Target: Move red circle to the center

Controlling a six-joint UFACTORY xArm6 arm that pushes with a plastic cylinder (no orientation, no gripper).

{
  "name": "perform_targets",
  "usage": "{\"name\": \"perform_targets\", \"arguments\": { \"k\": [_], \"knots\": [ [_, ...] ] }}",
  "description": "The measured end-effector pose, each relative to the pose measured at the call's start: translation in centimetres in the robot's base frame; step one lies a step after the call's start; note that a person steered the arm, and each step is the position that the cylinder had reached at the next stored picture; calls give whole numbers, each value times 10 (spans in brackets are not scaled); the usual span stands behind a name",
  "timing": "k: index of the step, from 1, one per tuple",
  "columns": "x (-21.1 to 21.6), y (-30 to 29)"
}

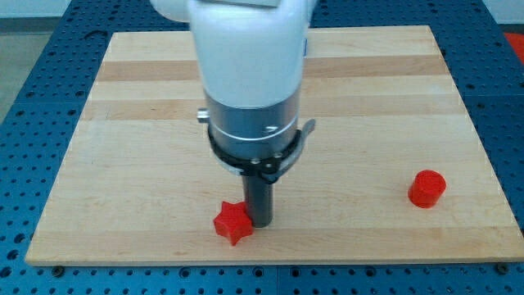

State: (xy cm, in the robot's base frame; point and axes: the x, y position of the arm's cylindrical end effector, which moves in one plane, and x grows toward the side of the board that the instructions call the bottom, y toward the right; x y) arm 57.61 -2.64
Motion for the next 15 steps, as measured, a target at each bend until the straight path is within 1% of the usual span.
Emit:
{"name": "perform_targets", "arguments": {
  "k": [1, 2, 3, 5, 6, 8, 9, 10, 11, 12, 13, 14, 15],
  "knots": [
    [0, -11],
    [0, 5],
    [3, 66],
    [4, 209],
    [-17, 243],
    [-76, 229],
    [-81, 232],
    [-104, 227],
    [-137, 195],
    [-145, 180],
    [-145, 232],
    [-131, 279],
    [-102, 283]
  ]
}}
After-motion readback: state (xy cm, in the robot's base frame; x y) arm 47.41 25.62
